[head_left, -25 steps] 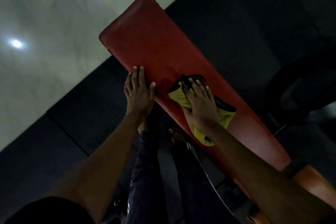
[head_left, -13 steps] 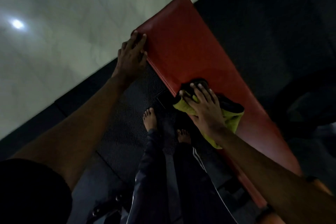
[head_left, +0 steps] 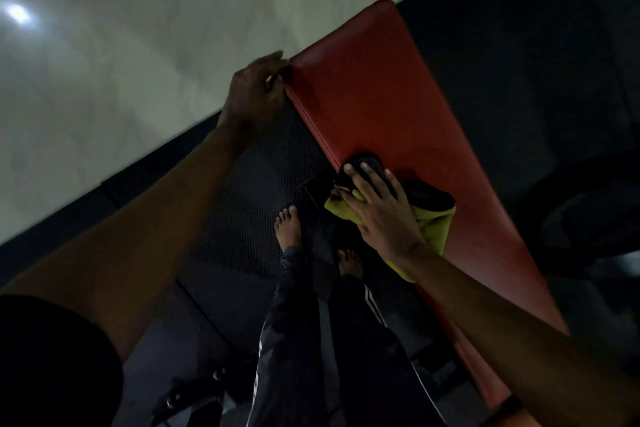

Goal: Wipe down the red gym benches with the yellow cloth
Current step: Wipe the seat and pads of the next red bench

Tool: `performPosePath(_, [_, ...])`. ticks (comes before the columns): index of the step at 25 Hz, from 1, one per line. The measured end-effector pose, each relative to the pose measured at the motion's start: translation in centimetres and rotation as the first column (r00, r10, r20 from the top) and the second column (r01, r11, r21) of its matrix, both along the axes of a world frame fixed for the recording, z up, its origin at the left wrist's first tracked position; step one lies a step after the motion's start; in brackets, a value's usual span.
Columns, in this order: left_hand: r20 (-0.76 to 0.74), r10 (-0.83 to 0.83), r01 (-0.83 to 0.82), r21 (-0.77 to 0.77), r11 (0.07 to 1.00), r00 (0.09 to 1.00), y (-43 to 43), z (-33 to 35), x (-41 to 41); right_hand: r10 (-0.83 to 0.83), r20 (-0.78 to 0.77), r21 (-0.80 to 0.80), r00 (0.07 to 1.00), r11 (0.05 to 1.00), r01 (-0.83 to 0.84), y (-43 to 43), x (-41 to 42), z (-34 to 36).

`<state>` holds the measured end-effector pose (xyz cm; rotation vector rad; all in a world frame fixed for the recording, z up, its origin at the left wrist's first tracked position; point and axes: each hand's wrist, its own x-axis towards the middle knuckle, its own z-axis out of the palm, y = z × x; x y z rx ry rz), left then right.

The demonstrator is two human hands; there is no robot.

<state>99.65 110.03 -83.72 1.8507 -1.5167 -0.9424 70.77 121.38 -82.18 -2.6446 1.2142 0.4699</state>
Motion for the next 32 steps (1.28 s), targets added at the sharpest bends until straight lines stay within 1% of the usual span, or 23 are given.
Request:
performPosePath(2, [-0.014,-0.044,0.044,0.029,0.999,0.999,0.0,0.0,0.1,-0.029,-0.013,-0.008,0.999,1.0,0.029,0.0,0.4,-0.2])
performPosePath(4, [-0.089,0.012,-0.003,0.097,0.995,0.996,-0.2,-0.1,0.2,-0.088,0.002,-0.016,0.996,0.996,0.088,-0.6,1.8,-0.4])
performPosePath(5, [-0.132,0.044,-0.026,0.134,0.991,0.99,-0.4,-0.2,0.5,-0.1,0.014,-0.021,0.995,0.995,0.1,-1.1,2.7,-0.6])
performPosePath(7, [-0.202,0.058,-0.024,0.167,0.986,0.978,-0.4,-0.5,1.3,-0.101,0.038,-0.027,0.994,0.994,0.102,-2.7,4.5,-0.7])
performPosePath(9, [-0.208,0.077,-0.041,0.174,0.984,0.975,0.2,-0.5,2.3,-0.086,0.038,-0.037,0.996,0.996,0.087,-4.5,6.3,-1.0])
performPosePath(13, [-0.218,0.204,-0.147,0.251,0.957,0.955,3.3,-0.8,3.6,-0.044,0.008,-0.066,0.999,0.997,0.044,-8.1,9.5,-1.7])
performPosePath(18, [-0.259,0.275,-0.183,0.328,0.927,0.926,6.0,-2.3,3.5,-0.046,0.076,-0.112,0.996,0.992,0.054,-11.2,12.1,-2.7])
performPosePath(20, [-0.279,0.307,-0.202,0.349,0.915,0.91,6.4,-2.7,2.5,-0.027,0.1,-0.089,0.995,0.995,0.036,-13.2,13.6,-2.8])
performPosePath(24, [-0.331,0.373,-0.248,0.363,0.898,0.867,6.0,-2.2,-0.2,0.084,0.118,0.017,0.989,0.996,-0.087,-17.5,14.6,-2.2])
performPosePath(25, [-0.332,0.392,-0.263,0.371,0.891,0.858,5.7,-1.8,-0.6,0.07,0.135,0.023,0.988,0.997,-0.073,-18.1,14.3,-1.9])
performPosePath(26, [-0.324,0.398,-0.27,0.374,0.887,0.858,5.3,-1.4,-0.9,0.009,0.163,0.028,0.987,1.0,-0.014,-18.6,13.9,-1.7])
performPosePath(27, [-0.315,0.396,-0.271,0.373,0.887,0.863,5.0,-1.2,-1.2,-0.097,0.192,0.037,0.977,0.995,0.091,-19.0,13.2,-1.6])
performPosePath(29, [-0.313,0.386,-0.264,0.367,0.892,0.868,3.9,-0.9,-1.6,-0.34,0.225,0.043,0.913,0.94,0.339,-20.0,10.9,-1.7])
performPosePath(30, [-0.322,0.379,-0.253,0.37,0.894,0.868,3.3,-0.9,-1.9,-0.422,0.223,0.031,0.879,0.904,0.427,-20.3,9.5,-1.8])
performPosePath(32, [-0.333,0.359,-0.233,0.363,0.902,0.872,2.0,-1.1,-2.5,-0.516,0.213,0.013,0.83,0.851,0.525,-20.3,7.8,-2.0])
